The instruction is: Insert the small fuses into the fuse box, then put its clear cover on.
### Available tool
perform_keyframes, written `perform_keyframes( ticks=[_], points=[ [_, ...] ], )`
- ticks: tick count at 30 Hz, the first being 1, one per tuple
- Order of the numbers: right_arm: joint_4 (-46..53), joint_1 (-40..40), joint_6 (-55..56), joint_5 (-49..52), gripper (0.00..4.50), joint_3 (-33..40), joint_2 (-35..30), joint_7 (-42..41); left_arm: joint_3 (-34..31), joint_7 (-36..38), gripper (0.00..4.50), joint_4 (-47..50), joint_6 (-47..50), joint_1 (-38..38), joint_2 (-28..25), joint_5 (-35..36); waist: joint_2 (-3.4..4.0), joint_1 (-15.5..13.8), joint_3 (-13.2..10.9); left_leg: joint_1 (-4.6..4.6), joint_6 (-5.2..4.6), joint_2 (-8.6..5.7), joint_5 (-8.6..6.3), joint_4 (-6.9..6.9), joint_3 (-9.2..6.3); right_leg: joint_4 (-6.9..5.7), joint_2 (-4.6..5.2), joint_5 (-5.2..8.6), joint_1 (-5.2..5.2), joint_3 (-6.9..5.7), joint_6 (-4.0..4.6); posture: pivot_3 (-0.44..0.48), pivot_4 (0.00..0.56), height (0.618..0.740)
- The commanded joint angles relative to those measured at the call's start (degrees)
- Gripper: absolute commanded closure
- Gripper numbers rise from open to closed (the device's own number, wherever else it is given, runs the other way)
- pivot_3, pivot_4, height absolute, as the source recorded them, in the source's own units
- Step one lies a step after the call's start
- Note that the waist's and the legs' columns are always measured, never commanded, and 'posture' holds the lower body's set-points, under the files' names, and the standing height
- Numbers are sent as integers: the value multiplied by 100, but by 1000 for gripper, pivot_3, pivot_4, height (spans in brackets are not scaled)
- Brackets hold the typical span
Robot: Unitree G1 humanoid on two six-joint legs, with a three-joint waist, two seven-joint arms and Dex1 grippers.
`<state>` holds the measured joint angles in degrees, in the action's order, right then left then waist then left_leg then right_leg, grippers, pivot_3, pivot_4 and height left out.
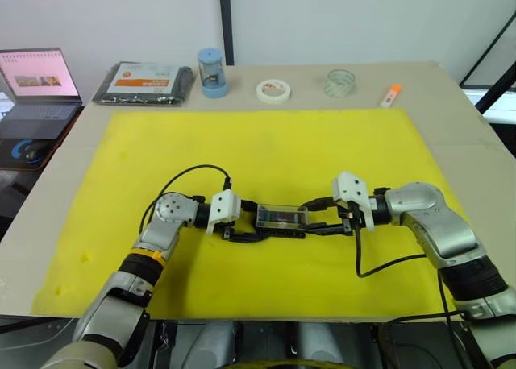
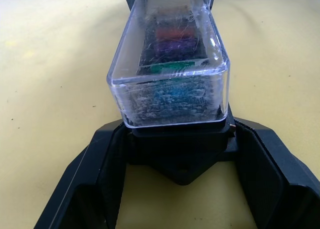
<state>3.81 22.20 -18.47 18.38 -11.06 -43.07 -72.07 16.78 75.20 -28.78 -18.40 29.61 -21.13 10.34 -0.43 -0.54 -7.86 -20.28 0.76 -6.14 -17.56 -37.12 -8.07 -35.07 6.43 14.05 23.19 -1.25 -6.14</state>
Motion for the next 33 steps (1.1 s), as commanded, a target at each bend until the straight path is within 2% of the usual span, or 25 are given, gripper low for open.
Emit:
perform_keyframes(
  ticks=[1,6,14,22,26,33],
  points=[
    [22,-138,35,-198,2668,-89,-162,-82,-71,-2,1755,-80,-15,-34,-81,-78,0,0,0,0,0,0,0,0,0,0,0,0,0,0,0,0,150,740],
    [32,-186,31,-153,2668,-51,-173,-73,-69,-1,1755,-94,-26,-35,-83,-86,0,-4,0,0,0,0,0,0,0,0,0,0,0,0,0,0,150,740],
    [49,-187,25,-157,20,1,-132,-61,-72,1,1755,-117,-53,-25,-76,-88,2,6,1,0,1,2,1,0,0,-2,-1,0,1,0,0,0,150,740],
    [73,-237,18,-175,20,35,-129,-38,-59,-9,1755,-99,-51,-41,-67,-96,2,4,1,-2,1,1,1,0,0,-1,0,0,3,0,0,0,150,740],
    [9,-364,72,-182,20,230,-334,-46,-57,-55,1755,-110,-65,-33,-47,-114,2,-9,1,-3,1,0,1,0,0,-1,0,0,3,0,0,0,150,740],
    [223,-617,-191,206,20,1250,-942,129,-56,-95,1755,-66,-83,-131,-62,-125,2,7,1,-3,0,0,0,1,1,1,0,0,2,-1,0,0,150,740]
  ],
)
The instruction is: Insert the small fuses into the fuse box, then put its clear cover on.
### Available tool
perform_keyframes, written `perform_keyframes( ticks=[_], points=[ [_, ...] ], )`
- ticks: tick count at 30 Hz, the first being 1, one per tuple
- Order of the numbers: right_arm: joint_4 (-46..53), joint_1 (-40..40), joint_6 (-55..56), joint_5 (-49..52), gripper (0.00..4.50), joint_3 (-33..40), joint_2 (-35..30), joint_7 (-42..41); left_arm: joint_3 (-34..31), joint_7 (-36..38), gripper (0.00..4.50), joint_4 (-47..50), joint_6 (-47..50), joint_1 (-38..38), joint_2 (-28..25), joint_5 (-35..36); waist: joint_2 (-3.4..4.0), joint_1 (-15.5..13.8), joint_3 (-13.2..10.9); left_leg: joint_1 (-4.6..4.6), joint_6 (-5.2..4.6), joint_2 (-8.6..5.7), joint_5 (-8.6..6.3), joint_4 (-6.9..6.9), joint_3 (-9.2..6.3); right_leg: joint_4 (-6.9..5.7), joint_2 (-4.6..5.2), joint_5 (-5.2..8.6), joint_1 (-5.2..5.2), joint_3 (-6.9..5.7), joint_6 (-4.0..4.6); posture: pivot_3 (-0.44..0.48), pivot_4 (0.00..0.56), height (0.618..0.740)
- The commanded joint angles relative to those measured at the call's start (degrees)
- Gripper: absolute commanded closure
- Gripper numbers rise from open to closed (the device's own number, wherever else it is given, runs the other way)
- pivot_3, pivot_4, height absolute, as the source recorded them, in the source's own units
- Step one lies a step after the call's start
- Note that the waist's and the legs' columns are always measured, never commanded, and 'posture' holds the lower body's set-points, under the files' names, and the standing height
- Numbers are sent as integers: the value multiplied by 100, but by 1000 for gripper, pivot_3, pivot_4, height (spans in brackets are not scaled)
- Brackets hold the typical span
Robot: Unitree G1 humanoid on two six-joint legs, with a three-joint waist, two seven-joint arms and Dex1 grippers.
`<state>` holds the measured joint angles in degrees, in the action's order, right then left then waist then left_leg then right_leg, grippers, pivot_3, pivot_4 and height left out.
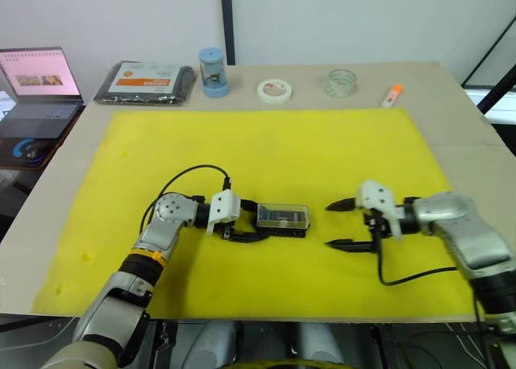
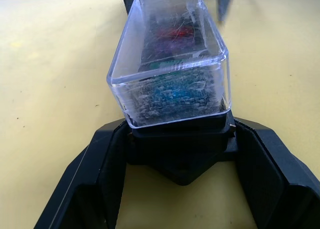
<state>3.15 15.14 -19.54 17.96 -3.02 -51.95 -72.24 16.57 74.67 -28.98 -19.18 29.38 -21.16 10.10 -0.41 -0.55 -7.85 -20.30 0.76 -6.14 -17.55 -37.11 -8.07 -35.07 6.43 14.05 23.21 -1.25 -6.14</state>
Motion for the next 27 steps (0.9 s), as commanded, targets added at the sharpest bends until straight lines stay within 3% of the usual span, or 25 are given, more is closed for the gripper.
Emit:
perform_keyframes(
  ticks=[1,4,9,14,15,20,24,27],
  points=[
    [441,161,-235,399,20,585,-24,249,-37,-55,1755,-67,-18,-105,-58,-116,1,12,0,1,0,1,0,0,0,0,0,0,0,0,0,0,150,740],
    [854,298,-615,754,645,798,116,511,-51,-85,1755,-129,-32,-81,-51,-137,3,11,2,2,1,5,1,0,0,-3,-1,0,-1,1,0,0,150,740],
    [1969,474,-1382,1390,2370,692,437,962,-46,-98,1755,-192,-41,-23,-14,-155,3,-16,2,-3,1,4,0,0,-3,0,2,0,0,1,0,0,150,740],
    [2351,726,-1510,1377,4275,368,678,1270,-45,-73,1755,-206,-39,-1,-5,-162,2,-16,3,-2,1,1,0,-1,-3,0,4,0,-1,1,0,0,150,740],
    [2364,764,-1521,1385,4470,341,706,1300,-45,-71,1755,-209,-42,2,-8,-165,1,-16,3,-2,1,1,0,-1,-4,0,4,0,-1,1,0,0,150,740],
    [2337,847,-1512,1282,4470,44,897,1463,-40,-73,1755,-173,-32,-19,-34,-181,1,-13,3,-2,1,0,0,-1,-5,-1,3,0,-1,-3,0,0,150,740],
    [1846,634,-1344,-318,4470,-1522,480,1487,-35,-75,1755,-108,-1,-60,-44,-176,-3,-10,7,0,1,0,0,-1,-4,-2,0,0,0,-4,0,0,150,740],
    [1553,551,-1298,-334,4470,-1639,710,1566,-11,-67,1755,-38,26,-100,-50,-194,-2,18,34,4,0,-2,0,0,1,-2,-1,0,-1,0,0,0,150,740]
  ],
)
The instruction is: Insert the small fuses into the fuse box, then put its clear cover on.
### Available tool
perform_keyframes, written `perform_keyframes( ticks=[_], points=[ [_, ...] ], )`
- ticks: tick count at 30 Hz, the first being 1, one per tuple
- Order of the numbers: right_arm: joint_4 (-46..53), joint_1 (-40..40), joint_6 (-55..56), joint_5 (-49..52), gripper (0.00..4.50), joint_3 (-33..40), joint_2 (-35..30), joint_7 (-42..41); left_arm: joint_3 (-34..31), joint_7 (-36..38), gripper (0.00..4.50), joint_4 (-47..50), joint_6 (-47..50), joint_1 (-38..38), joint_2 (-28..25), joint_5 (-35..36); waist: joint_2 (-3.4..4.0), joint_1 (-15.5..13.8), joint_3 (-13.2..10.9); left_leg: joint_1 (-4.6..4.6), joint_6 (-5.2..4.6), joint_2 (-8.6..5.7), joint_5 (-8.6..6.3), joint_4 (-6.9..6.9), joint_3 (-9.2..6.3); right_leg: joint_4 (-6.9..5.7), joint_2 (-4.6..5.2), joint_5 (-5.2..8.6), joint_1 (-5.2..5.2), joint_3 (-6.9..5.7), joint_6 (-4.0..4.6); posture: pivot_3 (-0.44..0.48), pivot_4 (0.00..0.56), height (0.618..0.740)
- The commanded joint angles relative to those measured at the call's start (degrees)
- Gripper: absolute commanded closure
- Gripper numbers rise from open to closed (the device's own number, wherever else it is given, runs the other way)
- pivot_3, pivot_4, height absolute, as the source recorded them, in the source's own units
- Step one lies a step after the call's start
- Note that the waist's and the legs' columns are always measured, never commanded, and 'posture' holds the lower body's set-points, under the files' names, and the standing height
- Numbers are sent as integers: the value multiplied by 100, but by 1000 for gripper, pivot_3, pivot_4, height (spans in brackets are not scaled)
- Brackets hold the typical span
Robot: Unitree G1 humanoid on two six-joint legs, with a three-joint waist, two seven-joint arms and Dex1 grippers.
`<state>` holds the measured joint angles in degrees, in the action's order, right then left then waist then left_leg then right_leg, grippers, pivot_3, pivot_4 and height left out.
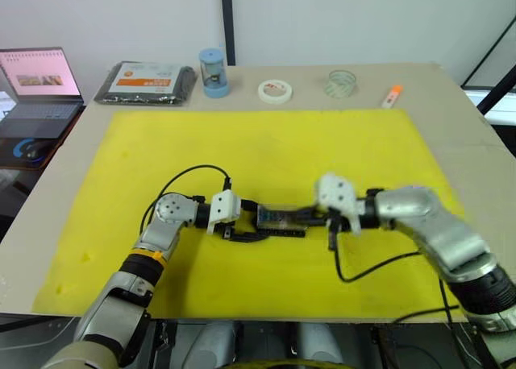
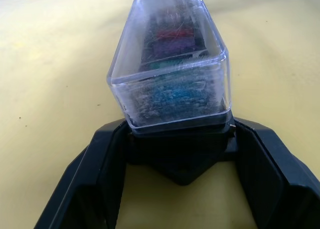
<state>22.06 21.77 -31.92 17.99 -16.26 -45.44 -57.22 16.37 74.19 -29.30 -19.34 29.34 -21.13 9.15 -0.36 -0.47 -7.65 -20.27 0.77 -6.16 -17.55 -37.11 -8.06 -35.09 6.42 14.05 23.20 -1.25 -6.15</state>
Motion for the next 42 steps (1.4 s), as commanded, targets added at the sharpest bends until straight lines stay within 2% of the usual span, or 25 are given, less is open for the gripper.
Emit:
perform_keyframes(
  ticks=[1,7,13,20,27,32,34,38,42],
  points=[
    [-370,-100,37,-401,4470,-334,38,19,6,-21,1755,8,57,-102,-56,-97,-14,11,18,8,0,4,0,1,-1,0,0,0,-7,0,0,0,150,740],
    [-106,-40,-114,157,4470,259,-2,-179,-30,-3,1755,-24,65,-90,-95,-87,-21,4,27,15,-1,5,0,1,-5,1,-11,0,-16,-1,0,0,150,740],
    [539,409,-949,1577,4470,1264,457,61,-38,-10,1755,-41,61,-89,-93,-81,-19,9,25,-2,0,5,0,0,-7,0,0,0,1,0,1,0,150,740],
    [411,481,-845,1469,4470,1463,4,-90,-47,-10,1755,-105,53,-55,-76,-73,-23,-10,26,-6,-2,3,-1,2,-9,5,2,0,3,-2,1,0,150,740],
    [427,480,-841,1778,4470,1880,-147,-143,-78,19,1755,-72,220,-24,-67,0,-23,-12,25,-7,-1,3,-1,1,-8,3,2,0,2,-3,1,0,150,740],
    [435,262,-730,1719,4500,2020,-363,-216,-149,99,63,170,520,-57,-161,148,-24,-15,24,-7,-2,3,-1,1,-8,3,2,0,2,-3,1,0,150,740],
    [411,194,-675,1690,4500,2047,-418,-216,-195,131,23,292,627,-87,-239,205,-24,-4,23,-9,-2,4,-1,2,-8,4,2,0,5,-3,1,0,150,740],
    [190,-85,-296,1504,4500,2215,-559,-364,-493,269,23,672,897,-263,-742,406,-25,17,20,-10,-2,6,-1,3,-8,3,0,0,8,-2,1,0,150,740],
    [-386,-624,759,887,4500,2417,-806,-607,-1038,40,23,1011,1287,-355,-1278,663,-20,-6,13,-11,-2,5,-1,3,-7,3,0,0,9,-3,1,0,150,740]
  ],
)
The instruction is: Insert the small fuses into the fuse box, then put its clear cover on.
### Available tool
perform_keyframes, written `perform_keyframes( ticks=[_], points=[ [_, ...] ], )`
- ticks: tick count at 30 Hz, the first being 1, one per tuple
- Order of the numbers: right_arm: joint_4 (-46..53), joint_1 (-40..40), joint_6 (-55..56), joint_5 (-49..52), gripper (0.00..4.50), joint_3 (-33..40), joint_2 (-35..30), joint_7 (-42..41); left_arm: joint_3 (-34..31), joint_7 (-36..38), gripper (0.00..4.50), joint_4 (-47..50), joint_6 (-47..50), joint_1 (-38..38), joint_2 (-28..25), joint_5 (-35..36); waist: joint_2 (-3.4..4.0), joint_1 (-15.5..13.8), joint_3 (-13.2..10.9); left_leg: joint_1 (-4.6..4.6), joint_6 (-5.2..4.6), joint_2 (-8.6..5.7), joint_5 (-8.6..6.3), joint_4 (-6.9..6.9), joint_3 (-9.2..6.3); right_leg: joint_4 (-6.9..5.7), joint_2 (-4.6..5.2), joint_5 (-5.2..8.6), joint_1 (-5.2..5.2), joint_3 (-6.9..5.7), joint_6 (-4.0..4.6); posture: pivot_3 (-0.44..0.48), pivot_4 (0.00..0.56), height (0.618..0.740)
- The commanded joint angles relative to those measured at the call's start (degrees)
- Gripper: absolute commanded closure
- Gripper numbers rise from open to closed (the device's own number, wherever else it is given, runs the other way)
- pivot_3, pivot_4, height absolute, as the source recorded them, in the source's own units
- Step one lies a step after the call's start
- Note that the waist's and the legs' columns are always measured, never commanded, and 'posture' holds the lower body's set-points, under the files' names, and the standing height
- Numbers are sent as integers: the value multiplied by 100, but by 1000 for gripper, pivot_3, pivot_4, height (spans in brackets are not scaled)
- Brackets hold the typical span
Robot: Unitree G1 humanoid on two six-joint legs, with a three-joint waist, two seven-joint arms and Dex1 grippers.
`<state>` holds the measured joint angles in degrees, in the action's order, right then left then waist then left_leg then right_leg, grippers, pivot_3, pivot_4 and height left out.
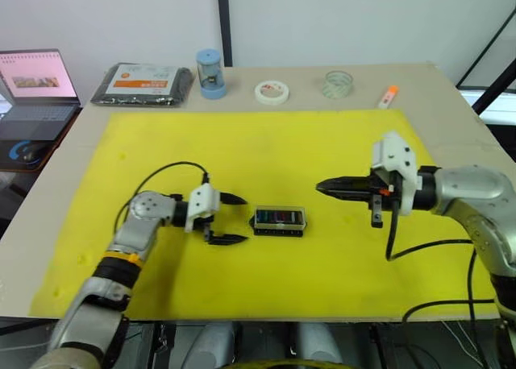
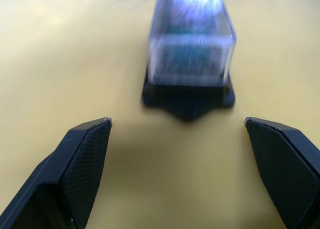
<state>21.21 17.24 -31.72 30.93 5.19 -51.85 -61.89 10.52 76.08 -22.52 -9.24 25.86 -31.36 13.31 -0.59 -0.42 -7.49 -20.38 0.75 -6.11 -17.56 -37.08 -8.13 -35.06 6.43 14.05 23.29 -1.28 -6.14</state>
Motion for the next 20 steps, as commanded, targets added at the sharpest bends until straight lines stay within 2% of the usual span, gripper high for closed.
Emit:
perform_keyframes(
  ticks=[1,2,4,7,13,14,20],
  points=[
    [-560,-354,1056,-565,4500,404,-221,-180,-678,-321,23,480,426,-41,-427,297,1,-21,-8,0,0,-2,0,0,1,0,1,0,0,0,0,0,150,740],
    [-825,-515,1355,-708,4084,537,-253,-188,-892,-540,0,594,515,-69,-579,292,-3,-31,-12,-1,0,-3,0,-1,1,0,1,0,0,0,0,0,150,740],
    [-1276,-746,1805,-858,3572,755,-228,-182,-1201,-1086,0,693,491,-127,-804,55,-4,-43,-16,-3,0,-5,0,0,0,2,0,1,0,0,-1,0,150,740],
    [-1655,-869,2241,-988,2465,852,-140,-159,-1406,-1681,0,764,676,-185,-907,-141,6,-34,-21,-1,-1,-8,-1,1,3,3,2,1,-1,1,-1,0,150,740],
    [-1968,-813,2407,-962,274,884,-14,-38,-1618,-2137,0,781,852,-280,-1023,-164,8,-11,-23,2,0,-1,0,2,3,0,1,1,-1,8,-1,0,150,740],
    [-2005,-794,2431,-972,18,891,-4,-2,-1635,-2155,0,782,855,-302,-1043,-146,8,-15,-23,1,1,-1,0,1,3,0,1,1,-1,8,-1,0,150,740],
    [-2029,-675,2399,-993,18,806,11,133,-1622,-2211,0,776,844,-332,-1093,-159,9,-29,-23,0,1,-4,0,1,3,1,4,1,-1,9,-1,0,150,740]
  ],
)
